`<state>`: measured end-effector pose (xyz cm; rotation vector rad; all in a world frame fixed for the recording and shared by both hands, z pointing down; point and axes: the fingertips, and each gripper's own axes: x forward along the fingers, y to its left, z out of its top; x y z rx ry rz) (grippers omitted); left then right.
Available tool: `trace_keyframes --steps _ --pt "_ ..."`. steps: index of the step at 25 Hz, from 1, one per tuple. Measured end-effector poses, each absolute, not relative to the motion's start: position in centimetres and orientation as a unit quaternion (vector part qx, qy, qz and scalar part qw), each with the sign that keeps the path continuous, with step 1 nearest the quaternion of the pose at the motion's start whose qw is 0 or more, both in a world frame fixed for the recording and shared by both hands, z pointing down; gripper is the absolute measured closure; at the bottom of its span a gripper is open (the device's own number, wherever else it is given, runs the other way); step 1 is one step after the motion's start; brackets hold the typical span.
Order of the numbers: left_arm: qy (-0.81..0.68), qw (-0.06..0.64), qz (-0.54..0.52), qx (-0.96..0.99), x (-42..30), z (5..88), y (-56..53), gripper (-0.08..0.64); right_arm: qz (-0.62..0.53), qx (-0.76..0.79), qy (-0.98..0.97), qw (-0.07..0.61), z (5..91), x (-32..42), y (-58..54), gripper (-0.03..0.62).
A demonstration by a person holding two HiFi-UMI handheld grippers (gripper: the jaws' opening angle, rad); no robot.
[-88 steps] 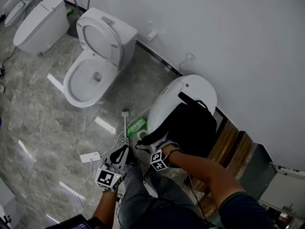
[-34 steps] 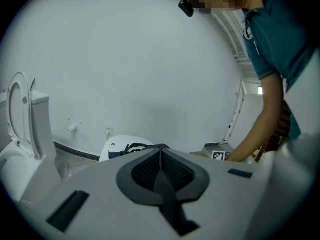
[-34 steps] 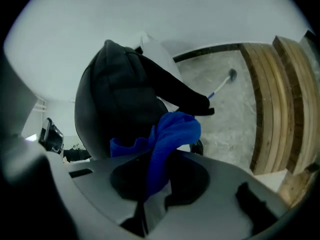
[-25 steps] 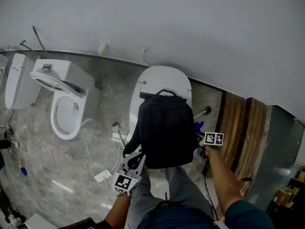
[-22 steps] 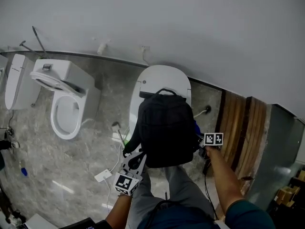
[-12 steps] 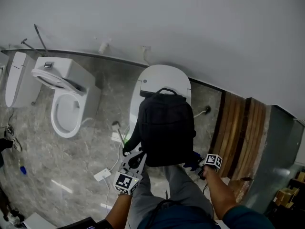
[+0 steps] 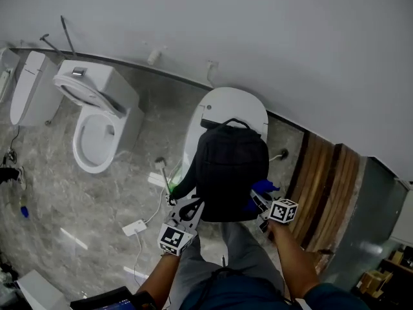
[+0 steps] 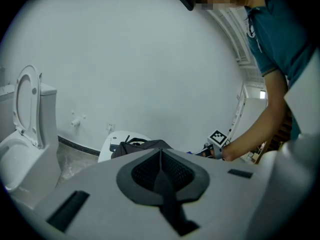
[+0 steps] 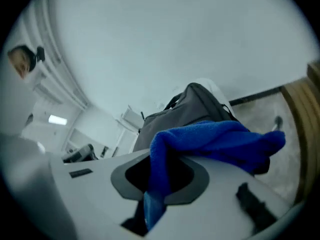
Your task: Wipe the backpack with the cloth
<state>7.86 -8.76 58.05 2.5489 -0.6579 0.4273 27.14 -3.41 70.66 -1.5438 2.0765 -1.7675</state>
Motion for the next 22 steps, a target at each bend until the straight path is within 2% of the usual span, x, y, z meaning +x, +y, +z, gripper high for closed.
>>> trace_keyframes --steps 4,7,8,11,14,22 --pt "-0.221 0.22 0.139 0.94 9.5 55.7 -11.1 0.545 -0.54 -0.47 0.692 -0.097 69.8 24.9 -5.8 0.541" --pt "-0.223 0.184 0.11 0.951 9.3 51.3 -13.5 0.545 -0.521 -0.425 0.706 -0.224 71.0 20.2 -7.1 0.541" --pt "-0.226 0.172 0.103 0.953 8.6 49.8 -13.9 0.545 -0.524 -0.413 0.703 -0.247 71.1 18.6 -7.5 0.541" --pt "-0.239 0.152 0.097 0.954 5.8 46.0 -13.9 0.545 -0.549 -0.377 0.708 -0.236 68.8 12.7 -9.0 0.541" --pt "-0.246 0.135 0.092 0.955 3.8 42.8 -13.8 0.545 -0.522 -0.356 0.743 -0.221 64.3 8.3 -10.1 0.541" --pt "-0.224 0.111 0.08 0.965 0.0 37.6 -10.7 0.545 -0.375 -0.434 0.805 -0.152 49.5 5.4 -9.6 0.541"
